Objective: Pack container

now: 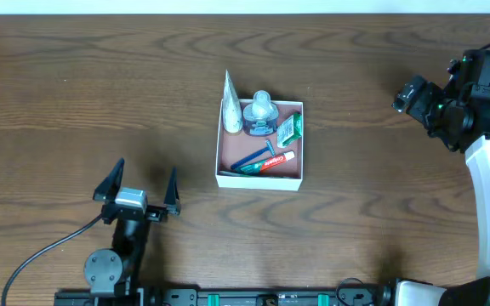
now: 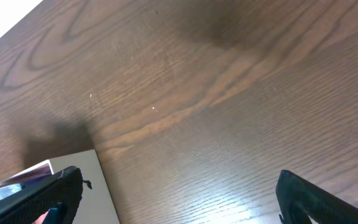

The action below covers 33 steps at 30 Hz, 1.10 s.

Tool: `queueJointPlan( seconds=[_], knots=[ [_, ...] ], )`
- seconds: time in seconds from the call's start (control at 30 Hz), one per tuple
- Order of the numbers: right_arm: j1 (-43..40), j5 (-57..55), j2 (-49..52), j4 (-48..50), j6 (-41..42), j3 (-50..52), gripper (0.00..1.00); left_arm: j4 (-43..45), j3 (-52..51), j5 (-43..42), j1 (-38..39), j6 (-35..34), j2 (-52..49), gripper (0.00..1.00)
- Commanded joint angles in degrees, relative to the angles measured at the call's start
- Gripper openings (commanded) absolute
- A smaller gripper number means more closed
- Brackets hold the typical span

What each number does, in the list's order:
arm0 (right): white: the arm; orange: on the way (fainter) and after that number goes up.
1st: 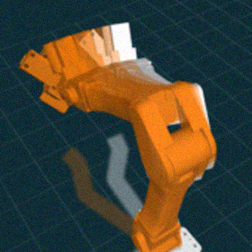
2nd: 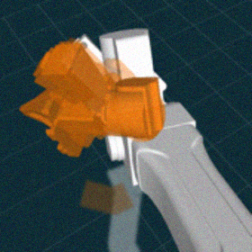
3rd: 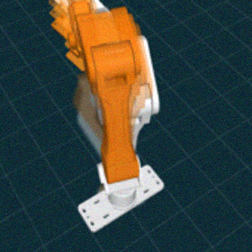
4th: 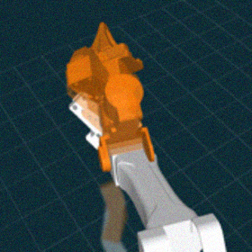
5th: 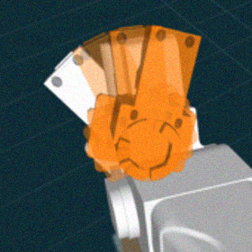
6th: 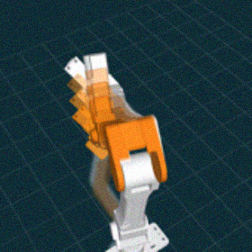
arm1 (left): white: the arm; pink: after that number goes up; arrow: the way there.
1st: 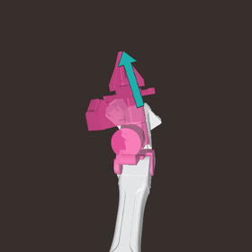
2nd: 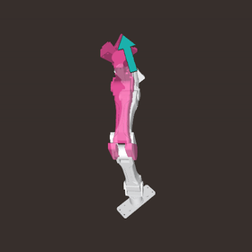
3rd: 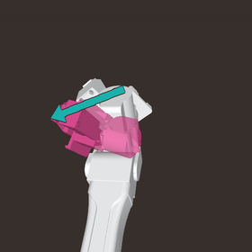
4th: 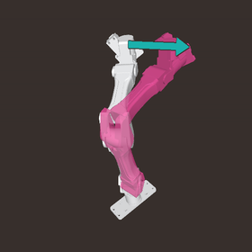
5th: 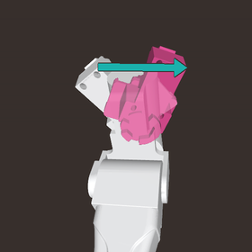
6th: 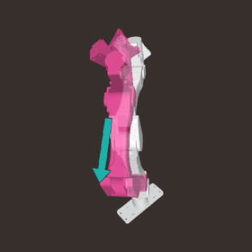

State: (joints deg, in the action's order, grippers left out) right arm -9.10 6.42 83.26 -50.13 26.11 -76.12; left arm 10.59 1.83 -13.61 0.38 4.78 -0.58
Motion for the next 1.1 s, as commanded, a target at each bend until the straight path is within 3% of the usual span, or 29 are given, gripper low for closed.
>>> queueJointPlan(
  seconds=[0.0, 0.2, 0.53, 1.07],
  knots=[
    [-0.3, -0.2, 0.0, -0.1, -0.5, -0.5, 0.99, 0.0, -1.6, -0.8, -0.3, 0.5, 0.5, 0.98],
    [-0.3, -0.2, 0.0, -0.1, -0.5, -0.5, 0.99, -1.1, -1.6, -1.0, -0.3, 0.6, 0.5, 0.98],
    [-0.3, -0.2, 0.0, -0.1, -0.5, -0.5, 0.99, -13.7, -1.6, -0.9, -0.4, 0.6, 0.5, 0.98],
    [-0.3, -0.2, 0.0, -0.1, -0.5, -0.5, 0.99, -13.5, -1.6, -0.8, -0.4, 0.6, 0.5, 0.98]
  ],
)
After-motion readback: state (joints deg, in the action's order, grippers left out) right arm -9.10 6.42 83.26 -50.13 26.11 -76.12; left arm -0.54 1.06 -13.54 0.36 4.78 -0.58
